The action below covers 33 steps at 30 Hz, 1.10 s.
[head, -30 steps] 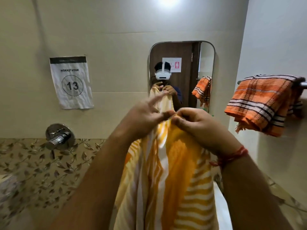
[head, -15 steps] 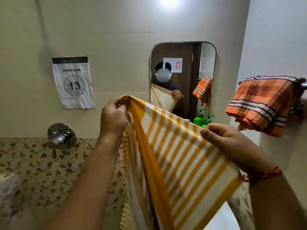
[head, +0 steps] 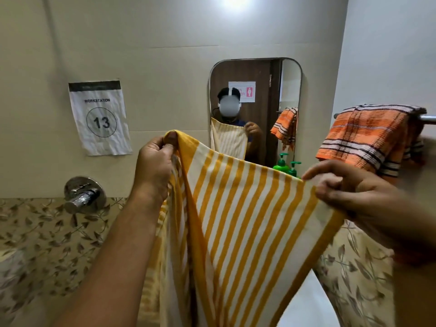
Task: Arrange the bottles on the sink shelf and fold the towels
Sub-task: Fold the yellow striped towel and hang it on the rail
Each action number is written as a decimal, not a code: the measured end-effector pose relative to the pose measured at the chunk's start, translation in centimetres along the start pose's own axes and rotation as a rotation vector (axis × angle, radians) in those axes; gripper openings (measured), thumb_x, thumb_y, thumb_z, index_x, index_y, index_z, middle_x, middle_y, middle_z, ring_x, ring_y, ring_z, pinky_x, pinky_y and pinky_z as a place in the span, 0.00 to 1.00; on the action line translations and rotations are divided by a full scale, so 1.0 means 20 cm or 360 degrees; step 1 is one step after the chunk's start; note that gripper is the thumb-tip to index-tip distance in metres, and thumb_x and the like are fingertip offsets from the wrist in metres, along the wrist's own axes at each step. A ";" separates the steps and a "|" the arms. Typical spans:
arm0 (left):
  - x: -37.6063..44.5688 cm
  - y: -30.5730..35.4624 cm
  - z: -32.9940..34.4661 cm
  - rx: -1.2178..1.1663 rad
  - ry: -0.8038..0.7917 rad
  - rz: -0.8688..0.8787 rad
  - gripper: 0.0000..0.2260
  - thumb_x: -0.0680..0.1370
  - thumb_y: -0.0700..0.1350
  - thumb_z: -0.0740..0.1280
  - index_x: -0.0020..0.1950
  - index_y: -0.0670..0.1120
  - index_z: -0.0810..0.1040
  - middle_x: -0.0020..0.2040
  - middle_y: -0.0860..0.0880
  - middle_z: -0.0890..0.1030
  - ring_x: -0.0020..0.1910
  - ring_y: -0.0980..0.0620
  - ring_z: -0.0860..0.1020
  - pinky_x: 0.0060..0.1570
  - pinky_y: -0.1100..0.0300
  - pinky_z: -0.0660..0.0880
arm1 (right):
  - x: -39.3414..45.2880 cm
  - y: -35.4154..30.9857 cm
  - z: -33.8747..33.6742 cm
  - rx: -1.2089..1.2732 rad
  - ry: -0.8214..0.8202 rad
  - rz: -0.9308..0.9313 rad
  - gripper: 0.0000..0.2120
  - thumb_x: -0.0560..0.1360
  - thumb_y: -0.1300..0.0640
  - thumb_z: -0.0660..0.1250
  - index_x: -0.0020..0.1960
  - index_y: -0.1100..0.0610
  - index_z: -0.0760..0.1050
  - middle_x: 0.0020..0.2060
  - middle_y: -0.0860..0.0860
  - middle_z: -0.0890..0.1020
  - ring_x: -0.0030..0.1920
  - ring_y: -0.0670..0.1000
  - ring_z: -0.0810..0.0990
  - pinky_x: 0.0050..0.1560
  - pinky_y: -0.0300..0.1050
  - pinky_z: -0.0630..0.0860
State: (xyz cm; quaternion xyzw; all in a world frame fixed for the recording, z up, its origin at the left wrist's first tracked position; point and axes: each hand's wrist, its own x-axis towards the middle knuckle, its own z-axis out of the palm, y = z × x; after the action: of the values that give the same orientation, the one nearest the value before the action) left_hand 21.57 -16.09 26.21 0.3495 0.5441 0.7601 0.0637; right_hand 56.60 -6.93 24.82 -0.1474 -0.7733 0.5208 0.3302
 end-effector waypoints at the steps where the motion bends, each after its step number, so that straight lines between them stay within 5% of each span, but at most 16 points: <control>1: -0.01 0.01 0.00 -0.0009 -0.0046 0.0005 0.10 0.82 0.52 0.64 0.46 0.53 0.84 0.43 0.50 0.87 0.47 0.46 0.85 0.51 0.45 0.83 | -0.01 -0.02 0.02 0.0286 -0.0064 -0.0187 0.09 0.77 0.59 0.66 0.57 0.54 0.78 0.43 0.63 0.77 0.41 0.58 0.79 0.42 0.46 0.81; 3: -0.02 0.03 0.01 -0.0071 -0.0202 0.0039 0.09 0.81 0.52 0.66 0.46 0.54 0.85 0.45 0.48 0.87 0.49 0.43 0.85 0.51 0.44 0.82 | -0.02 -0.06 0.06 0.0330 -0.0053 -0.0396 0.11 0.77 0.61 0.66 0.56 0.51 0.79 0.41 0.54 0.79 0.40 0.51 0.81 0.41 0.43 0.82; 7: -0.07 0.10 -0.06 -0.0146 -0.0814 0.0180 0.14 0.68 0.65 0.76 0.42 0.56 0.87 0.38 0.53 0.85 0.40 0.51 0.83 0.38 0.59 0.81 | 0.05 -0.09 0.01 -0.1570 0.0211 0.0129 0.18 0.77 0.62 0.67 0.49 0.37 0.77 0.45 0.43 0.80 0.45 0.47 0.79 0.46 0.50 0.82; 9: -0.10 0.13 -0.10 -0.0136 -0.1227 0.0261 0.16 0.67 0.65 0.76 0.43 0.55 0.86 0.38 0.55 0.84 0.38 0.57 0.83 0.38 0.64 0.80 | 0.08 -0.10 0.02 -0.1936 0.0582 0.0117 0.18 0.74 0.65 0.68 0.43 0.40 0.77 0.46 0.47 0.81 0.46 0.50 0.78 0.46 0.53 0.79; 12: -0.14 0.19 -0.09 0.0055 -0.1526 0.0426 0.14 0.72 0.67 0.70 0.47 0.59 0.84 0.40 0.59 0.82 0.39 0.61 0.80 0.40 0.66 0.78 | 0.14 -0.09 0.12 -0.1312 0.1064 -0.0424 0.15 0.71 0.69 0.69 0.47 0.49 0.81 0.44 0.50 0.83 0.43 0.49 0.80 0.43 0.45 0.77; 17: -0.19 0.26 0.04 0.0190 -0.1315 0.0511 0.10 0.82 0.53 0.59 0.52 0.52 0.79 0.38 0.60 0.75 0.37 0.61 0.73 0.40 0.66 0.73 | 0.27 -0.11 0.36 -0.0196 0.0762 -0.0830 0.08 0.76 0.69 0.66 0.49 0.58 0.79 0.44 0.51 0.84 0.43 0.47 0.83 0.43 0.40 0.82; 22: -0.22 0.29 0.04 0.0062 -0.1705 0.0281 0.13 0.79 0.40 0.61 0.63 0.50 0.75 0.51 0.53 0.74 0.47 0.57 0.77 0.49 0.59 0.77 | 0.34 -0.19 0.47 -0.0123 0.0563 -0.0952 0.08 0.76 0.67 0.68 0.50 0.55 0.79 0.45 0.52 0.84 0.45 0.49 0.84 0.49 0.42 0.81; 27: -0.22 0.35 0.03 0.0432 -0.1448 0.0911 0.18 0.78 0.37 0.61 0.61 0.56 0.76 0.46 0.62 0.74 0.48 0.59 0.75 0.50 0.64 0.75 | 0.33 -0.21 0.49 -0.0177 0.0589 -0.0936 0.08 0.75 0.61 0.70 0.49 0.50 0.74 0.46 0.56 0.83 0.46 0.50 0.85 0.47 0.41 0.82; 31: -0.23 0.34 0.03 0.0193 -0.1257 0.0786 0.11 0.77 0.40 0.66 0.57 0.53 0.79 0.49 0.55 0.79 0.52 0.51 0.79 0.51 0.56 0.78 | 0.31 -0.22 0.50 -0.0081 0.0575 -0.0891 0.09 0.70 0.52 0.69 0.48 0.52 0.74 0.46 0.59 0.83 0.44 0.52 0.85 0.47 0.43 0.83; 33: -0.23 0.32 0.04 0.0052 -0.1224 0.0695 0.08 0.76 0.42 0.68 0.53 0.52 0.81 0.48 0.52 0.81 0.51 0.49 0.79 0.50 0.53 0.78 | 0.31 -0.22 0.50 -0.0154 0.0590 -0.0894 0.05 0.72 0.55 0.70 0.47 0.51 0.76 0.43 0.53 0.84 0.42 0.49 0.84 0.44 0.40 0.82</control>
State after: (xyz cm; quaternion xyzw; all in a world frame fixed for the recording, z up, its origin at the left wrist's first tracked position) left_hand 27.35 -20.24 29.72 0.7147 0.4060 0.5617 0.0939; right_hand 45.98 -12.25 28.51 -0.0364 -0.7343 0.3364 0.5884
